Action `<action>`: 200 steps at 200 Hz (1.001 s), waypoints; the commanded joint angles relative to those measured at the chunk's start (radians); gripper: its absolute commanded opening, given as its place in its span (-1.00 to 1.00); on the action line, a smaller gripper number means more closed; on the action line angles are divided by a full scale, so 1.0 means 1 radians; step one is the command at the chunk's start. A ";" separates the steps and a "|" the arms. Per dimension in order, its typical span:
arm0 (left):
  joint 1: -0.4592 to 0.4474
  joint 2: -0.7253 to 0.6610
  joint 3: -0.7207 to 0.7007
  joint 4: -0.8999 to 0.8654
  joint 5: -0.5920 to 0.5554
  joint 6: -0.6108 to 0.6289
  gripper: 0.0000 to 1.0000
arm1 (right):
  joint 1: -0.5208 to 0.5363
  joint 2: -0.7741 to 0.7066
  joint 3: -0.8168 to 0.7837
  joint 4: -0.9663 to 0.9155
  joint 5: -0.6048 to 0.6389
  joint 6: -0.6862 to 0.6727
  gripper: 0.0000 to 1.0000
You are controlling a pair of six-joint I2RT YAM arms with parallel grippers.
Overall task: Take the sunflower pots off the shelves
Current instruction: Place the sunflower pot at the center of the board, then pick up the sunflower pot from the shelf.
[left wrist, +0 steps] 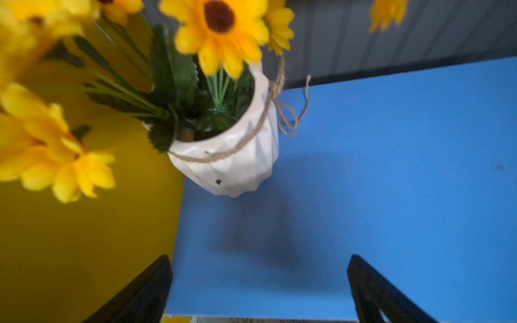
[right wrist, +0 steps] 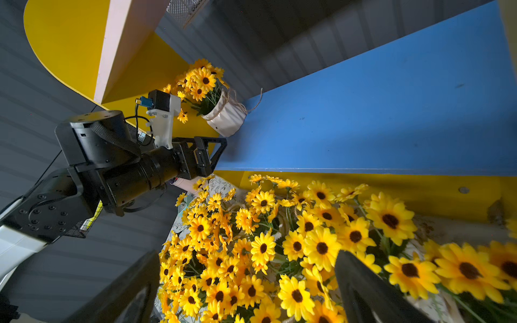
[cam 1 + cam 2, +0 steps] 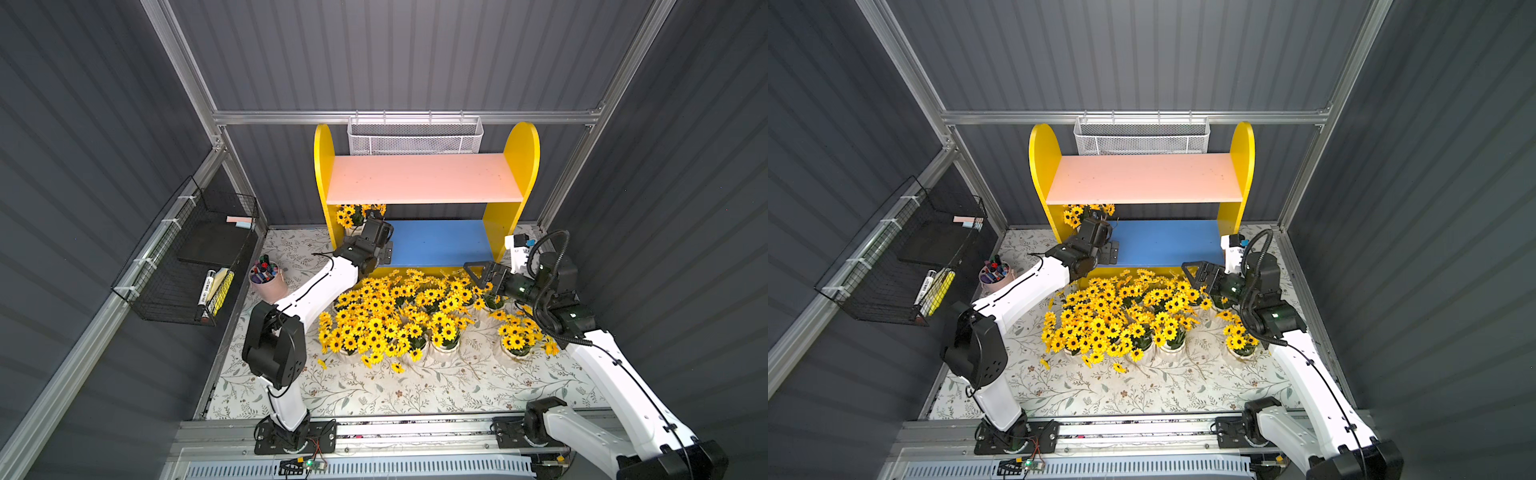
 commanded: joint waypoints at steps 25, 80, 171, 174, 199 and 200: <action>0.032 0.059 0.101 -0.002 -0.108 -0.047 0.99 | 0.005 0.006 -0.010 0.048 0.059 -0.044 0.98; 0.057 0.124 0.125 0.083 -0.141 0.002 0.99 | 0.004 0.036 -0.008 0.064 0.063 -0.058 0.98; 0.062 0.143 0.052 0.266 0.016 0.116 0.99 | 0.002 0.072 -0.009 0.079 0.058 -0.071 0.98; 0.062 0.143 0.052 0.265 0.025 0.119 0.99 | 0.003 0.073 -0.009 0.080 0.059 -0.070 0.98; 0.062 0.137 0.044 0.270 0.080 0.137 0.99 | 0.003 0.083 -0.003 0.086 0.054 -0.064 0.98; 0.062 0.136 0.044 0.270 0.081 0.137 0.99 | 0.003 0.083 -0.003 0.086 0.054 -0.063 0.98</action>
